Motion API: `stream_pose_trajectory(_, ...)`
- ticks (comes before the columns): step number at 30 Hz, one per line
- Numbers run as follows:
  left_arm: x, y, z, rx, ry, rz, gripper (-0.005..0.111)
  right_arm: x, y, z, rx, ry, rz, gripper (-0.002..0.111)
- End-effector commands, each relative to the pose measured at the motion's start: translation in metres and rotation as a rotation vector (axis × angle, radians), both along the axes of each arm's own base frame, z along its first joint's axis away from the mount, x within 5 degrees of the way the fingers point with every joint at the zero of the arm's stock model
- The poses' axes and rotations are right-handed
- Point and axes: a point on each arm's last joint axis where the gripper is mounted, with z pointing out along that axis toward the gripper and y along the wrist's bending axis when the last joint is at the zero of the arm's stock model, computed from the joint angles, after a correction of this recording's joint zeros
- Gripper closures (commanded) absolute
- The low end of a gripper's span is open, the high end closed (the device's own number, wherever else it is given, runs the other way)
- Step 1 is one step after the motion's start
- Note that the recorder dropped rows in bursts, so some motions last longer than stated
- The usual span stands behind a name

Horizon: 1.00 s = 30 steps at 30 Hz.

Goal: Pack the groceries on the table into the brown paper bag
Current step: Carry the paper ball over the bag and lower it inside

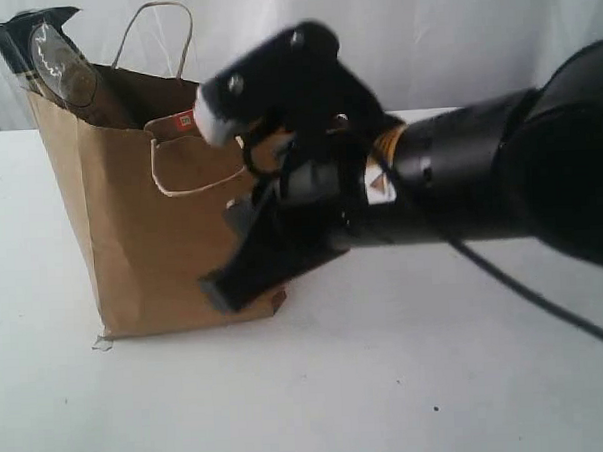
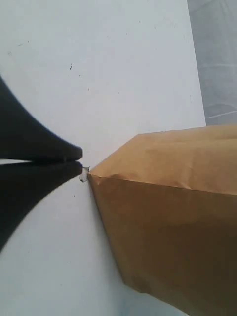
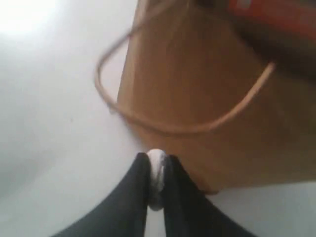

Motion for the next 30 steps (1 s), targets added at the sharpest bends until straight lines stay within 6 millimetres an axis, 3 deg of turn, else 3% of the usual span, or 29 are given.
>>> stream_pose_trajectory(1,0.0,0.0,-0.001,-0.01,0.004,0.005,0.107,0.007,-0.009,0.048,0.08,-0.154,-0.019,0.108)
stream_pose_trajectory(7,0.0,0.0,-0.001,-0.01,0.004,0.005,0.107,0.029,-0.008,0.081,0.114,-0.253,-0.065,0.108)
stream_pose_trajectory(15,0.0,0.0,-0.001,-0.01,0.004,0.005,0.107,0.055,0.014,0.093,0.135,-0.272,-0.076,0.108)
stream_pose_trajectory(30,0.0,0.0,-0.001,-0.01,0.004,0.005,0.107,0.122,0.085,0.049,0.01,-0.174,-0.07,0.108)
